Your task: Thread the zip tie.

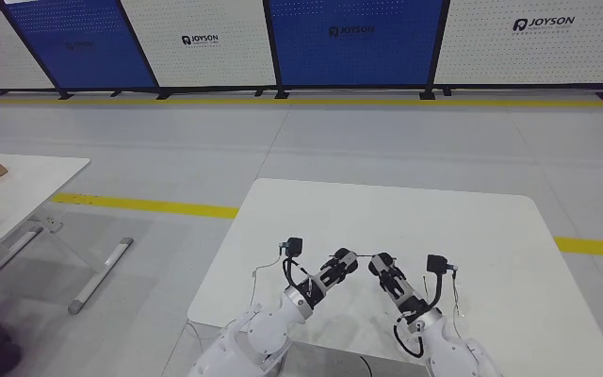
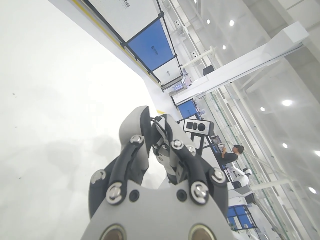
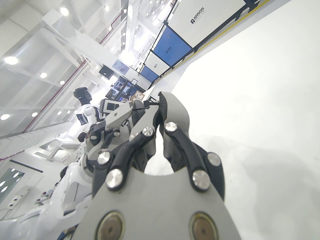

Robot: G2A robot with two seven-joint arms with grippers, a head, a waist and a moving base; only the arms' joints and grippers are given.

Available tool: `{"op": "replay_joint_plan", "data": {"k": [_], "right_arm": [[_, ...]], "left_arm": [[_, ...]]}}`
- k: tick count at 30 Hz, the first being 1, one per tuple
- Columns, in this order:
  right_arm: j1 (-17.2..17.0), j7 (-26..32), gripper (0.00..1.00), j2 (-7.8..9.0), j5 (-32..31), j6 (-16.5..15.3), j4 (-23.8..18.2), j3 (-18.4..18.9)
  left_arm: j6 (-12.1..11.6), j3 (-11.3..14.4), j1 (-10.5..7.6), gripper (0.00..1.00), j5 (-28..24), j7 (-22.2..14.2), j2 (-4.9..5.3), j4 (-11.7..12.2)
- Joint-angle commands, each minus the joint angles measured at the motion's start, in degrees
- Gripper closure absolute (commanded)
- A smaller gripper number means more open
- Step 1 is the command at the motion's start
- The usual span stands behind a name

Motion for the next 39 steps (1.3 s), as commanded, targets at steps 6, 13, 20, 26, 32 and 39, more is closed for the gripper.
{"op": "replay_joint_plan", "data": {"k": [6,13,20,26,32,39], "right_arm": [[-0.06,0.11,1.00,0.03,-0.07,-0.19,-0.18,0.12],[-0.16,1.20,0.81,0.10,0.28,-0.21,-0.46,0.23],[-0.44,1.47,0.43,0.17,0.59,-0.50,-0.89,0.40],[-0.65,1.19,0.42,0.20,0.34,-0.85,-1.01,0.40],[-1.34,-2.03,0.00,0.21,-1.71,1.06,-0.84,1.05],[-1.34,-2.03,0.00,0.21,-1.71,1.06,-0.84,1.05]], "left_arm": [[0.21,0.08,-0.09,1.00,0.09,-0.14,-0.01,0.05],[0.40,0.12,-0.14,1.00,-0.09,-0.08,-0.03,0.05],[0.93,0.22,-0.30,1.00,-0.74,0.62,-0.14,0.00],[1.44,0.13,-0.30,1.00,-2.58,1.79,-0.32,0.04],[0.77,-0.25,-0.11,1.00,-8.49,2.16,-0.62,-0.57],[0.77,-0.25,-0.11,1.00,-8.49,2.16,-0.62,-0.57]]}}
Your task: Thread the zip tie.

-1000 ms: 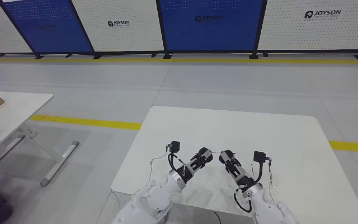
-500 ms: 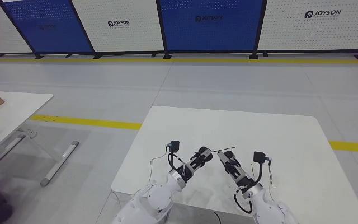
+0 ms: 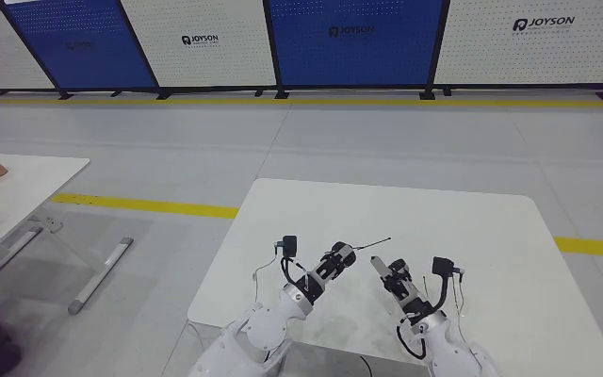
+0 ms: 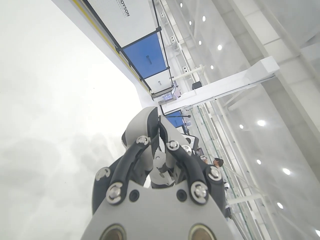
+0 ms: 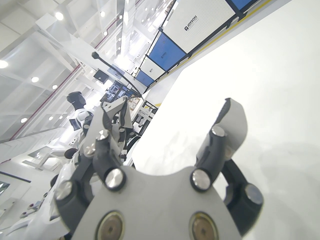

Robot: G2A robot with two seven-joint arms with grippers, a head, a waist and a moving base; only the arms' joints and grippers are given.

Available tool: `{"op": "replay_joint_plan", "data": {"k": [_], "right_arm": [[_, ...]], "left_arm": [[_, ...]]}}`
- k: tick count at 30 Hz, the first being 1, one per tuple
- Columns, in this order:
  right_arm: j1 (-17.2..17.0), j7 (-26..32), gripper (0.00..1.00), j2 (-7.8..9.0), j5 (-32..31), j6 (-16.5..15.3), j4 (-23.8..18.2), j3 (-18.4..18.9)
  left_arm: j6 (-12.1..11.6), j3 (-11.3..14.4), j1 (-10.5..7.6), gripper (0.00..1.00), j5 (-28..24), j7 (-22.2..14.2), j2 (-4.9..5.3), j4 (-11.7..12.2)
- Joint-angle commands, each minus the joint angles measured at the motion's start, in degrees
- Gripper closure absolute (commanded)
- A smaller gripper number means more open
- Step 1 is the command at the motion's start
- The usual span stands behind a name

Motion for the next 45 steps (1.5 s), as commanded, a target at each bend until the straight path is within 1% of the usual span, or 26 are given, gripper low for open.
{"op": "replay_joint_plan", "data": {"k": [1,3,5,7,8,13,14,15,22,23,25,28,29,32,38,40,42,45], "right_arm": [[0.00,0.00,0.00,0.00,0.00,0.00,0.00,0.00],[0.10,-0.19,0.00,0.02,-0.71,0.30,-0.16,0.06],[0.28,-0.89,0.00,0.13,-4.70,1.59,-0.67,0.12],[0.51,-0.90,0.00,0.27,-7.00,2.10,-0.67,0.49],[0.58,-0.51,0.00,0.40,-8.57,1.98,-0.68,0.70],[1.19,3.67,0.00,1.07,-14.42,1.06,-1.11,1.57],[1.27,3.82,0.00,1.14,-15.52,1.17,-1.28,1.66],[1.24,3.60,0.00,1.16,-16.03,1.19,-1.57,1.63],[1.24,3.60,0.00,1.16,-16.03,1.19,-1.57,1.63],[1.24,3.21,0.00,1.14,-16.23,1.76,-1.45,1.67],[1.42,2.73,0.00,1.03,-15.40,1.97,-1.14,1.45],[2.05,0.19,0.00,0.73,-17.30,4.87,-0.55,0.67],[2.32,-0.70,0.00,0.54,-18.62,6.74,-0.16,-0.08],[3.31,-0.20,0.00,0.12,-18.89,8.99,0.77,-1.72],[3.31,-0.20,0.00,0.12,-18.89,8.99,0.77,-1.72],[3.31,-0.37,0.00,0.15,-19.76,8.86,0.74,-1.75],[3.06,-1.82,0.00,0.10,-20.62,8.68,0.61,-2.01],[3.13,-3.58,0.00,-0.10,-21.85,9.47,0.61,-2.65]], "left_arm": [[0.01,0.00,0.00,1.00,0.00,0.00,0.00,0.00],[0.07,0.05,0.02,1.00,-0.21,-0.01,-0.02,0.03],[0.83,0.09,-0.22,1.00,-3.55,-0.89,-0.17,-0.03],[0.46,-0.19,-0.22,1.00,-5.45,-0.91,-0.24,-0.20],[0.31,-0.41,-0.09,1.00,-6.97,-1.76,-0.23,-0.29],[-0.04,-1.60,0.61,1.00,-10.69,-4.70,-0.03,-0.96],[-0.01,-1.74,0.77,1.00,-11.60,-5.17,-0.01,-1.20],[0.36,-1.70,0.90,1.00,-12.71,-6.54,0.03,-1.45],[0.36,-1.70,0.90,1.00,-12.71,-6.54,0.03,-1.45],[0.40,-1.68,0.88,1.00,-12.72,-6.45,0.02,-1.43],[0.58,-1.42,0.51,1.00,-11.78,-5.53,-0.06,-1.20],[0.51,-0.51,0.05,1.00,-10.78,-4.22,-0.27,-0.76],[0.48,-0.36,-0.16,1.00,-10.36,-3.76,-0.32,-0.61],[0.63,0.03,-0.48,1.00,-9.27,-2.64,-0.44,-0.39],[0.63,0.03,-0.48,1.00,-9.27,-2.64,-0.44,-0.39],[0.63,0.03,-0.48,1.00,-9.27,-2.64,-0.44,-0.39],[0.77,0.13,-0.56,1.00,-9.26,-2.51,-0.48,-0.35],[0.75,0.41,-0.67,1.00,-9.11,-2.43,-0.55,-0.18]]}}
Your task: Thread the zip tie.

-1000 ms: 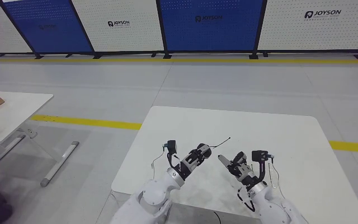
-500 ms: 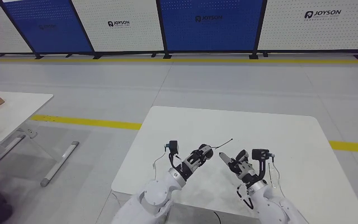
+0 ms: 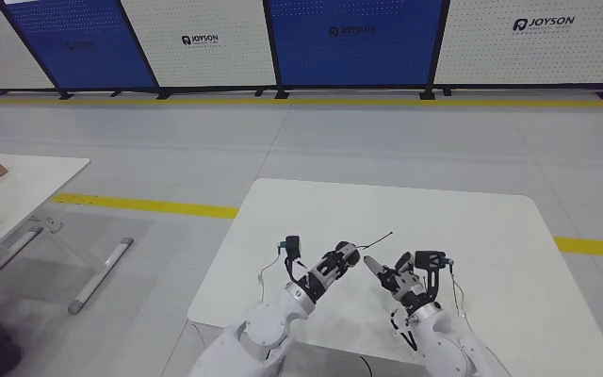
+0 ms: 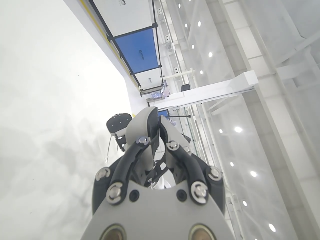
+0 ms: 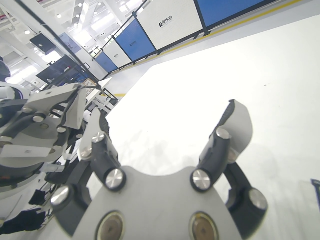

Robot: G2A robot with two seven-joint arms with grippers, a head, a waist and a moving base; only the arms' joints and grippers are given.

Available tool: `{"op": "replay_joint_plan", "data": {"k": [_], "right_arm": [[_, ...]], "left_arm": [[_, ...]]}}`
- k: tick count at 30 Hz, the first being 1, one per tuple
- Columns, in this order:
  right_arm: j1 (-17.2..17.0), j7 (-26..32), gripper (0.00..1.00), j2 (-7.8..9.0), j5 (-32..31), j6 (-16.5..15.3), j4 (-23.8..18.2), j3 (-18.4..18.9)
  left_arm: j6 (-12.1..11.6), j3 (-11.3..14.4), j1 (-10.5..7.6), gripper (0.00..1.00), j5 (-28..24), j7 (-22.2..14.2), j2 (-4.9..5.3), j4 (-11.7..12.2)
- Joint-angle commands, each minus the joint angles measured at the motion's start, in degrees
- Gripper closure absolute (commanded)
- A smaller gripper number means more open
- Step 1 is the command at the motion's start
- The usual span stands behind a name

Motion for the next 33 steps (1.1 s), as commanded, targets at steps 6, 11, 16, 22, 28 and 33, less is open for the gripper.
{"op": "replay_joint_plan", "data": {"k": [6,11,16,22,28,33], "right_arm": [[0.94,0.04,0.58,-0.54,-1.34,2.72,0.56,-1.76],[1.29,1.40,0.62,-0.71,-0.30,1.92,0.76,-2.18],[1.15,2.52,0.64,-0.69,0.49,0.53,0.63,-2.02],[0.66,2.64,0.65,-0.63,0.42,-0.87,0.18,-1.88],[0.27,2.55,0.67,-0.57,0.39,-1.79,-0.26,-1.63],[0.09,2.44,0.68,-0.55,0.35,-2.16,-0.45,-1.42]], "left_arm": [[-0.07,0.42,-0.05,1.00,1.36,0.57,-0.09,0.07],[-0.12,1.18,-0.14,1.00,2.09,1.33,-0.27,0.35],[-0.04,1.61,-0.29,1.00,2.75,1.59,-0.37,0.75],[0.08,2.06,-0.38,1.00,3.48,1.86,-0.48,1.02],[0.25,2.51,-0.66,1.00,3.99,2.34,-0.63,1.46],[0.41,2.81,-0.88,1.00,4.31,2.61,-0.75,1.73]]}}
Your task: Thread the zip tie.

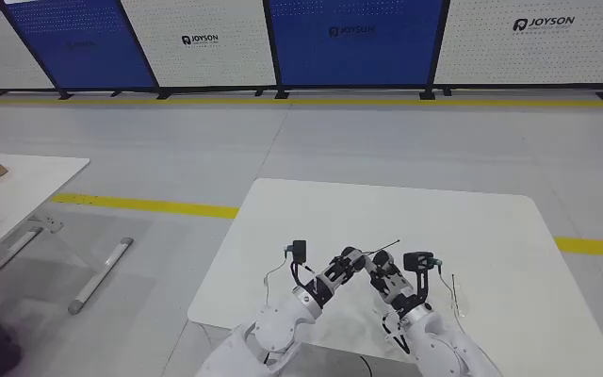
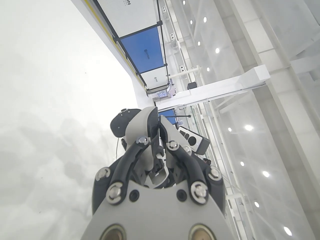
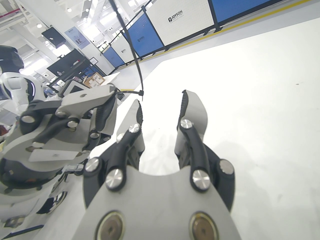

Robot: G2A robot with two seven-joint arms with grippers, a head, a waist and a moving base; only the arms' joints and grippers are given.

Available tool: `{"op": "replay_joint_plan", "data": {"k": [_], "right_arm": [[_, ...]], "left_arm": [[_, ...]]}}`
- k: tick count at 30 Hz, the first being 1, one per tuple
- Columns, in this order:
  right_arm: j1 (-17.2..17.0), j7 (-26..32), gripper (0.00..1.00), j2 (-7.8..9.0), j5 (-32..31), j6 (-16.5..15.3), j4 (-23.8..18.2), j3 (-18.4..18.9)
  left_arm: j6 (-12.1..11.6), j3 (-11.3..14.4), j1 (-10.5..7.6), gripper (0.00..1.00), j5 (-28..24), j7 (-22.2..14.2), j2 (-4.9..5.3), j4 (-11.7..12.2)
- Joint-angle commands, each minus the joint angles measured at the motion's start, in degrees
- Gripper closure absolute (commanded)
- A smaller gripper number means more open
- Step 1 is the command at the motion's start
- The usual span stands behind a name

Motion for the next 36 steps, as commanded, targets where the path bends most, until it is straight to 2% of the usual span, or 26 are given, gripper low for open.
{"op": "replay_joint_plan", "data": {"k": [1,12,14,16,20,27,31,34,36], "right_arm": [[-0.02,0.04,0.68,0.00,-0.06,-0.09,-0.03,0.04],[-0.04,0.14,0.68,-0.03,0.61,-0.74,-0.43,0.33],[0.00,0.12,0.71,-0.05,0.78,-0.74,-0.42,0.36],[0.06,0.11,0.80,-0.08,0.90,-0.73,-0.36,0.38],[0.17,0.16,0.81,-0.12,1.07,-0.66,-0.20,0.39],[0.34,0.24,0.90,-0.21,1.27,-0.61,-0.07,0.32],[0.44,0.27,0.88,-0.25,1.25,-0.56,-0.01,0.29],[0.54,0.23,0.98,-0.30,1.32,-0.52,0.01,0.19],[0.59,0.17,1.00,-0.34,1.33,-0.47,0.03,0.12]], "left_arm": [[0.06,0.09,-0.09,1.00,0.07,0.07,-0.04,0.09],[0.95,1.09,-0.85,1.00,2.11,1.59,-0.38,1.02],[0.94,1.19,-0.94,1.00,2.14,1.62,-0.43,1.15],[0.94,1.22,-1.01,1.00,2.12,1.64,-0.47,1.24],[0.89,1.21,-1.06,1.00,2.22,1.70,-0.52,1.32],[0.71,1.12,-0.91,1.00,2.51,1.45,-0.55,1.29],[0.69,1.11,-0.81,1.00,2.83,1.17,-0.54,1.28],[0.74,1.07,-0.78,1.00,2.92,1.02,-0.54,1.27],[0.78,1.04,-0.77,1.00,3.01,0.94,-0.55,1.24]]}}
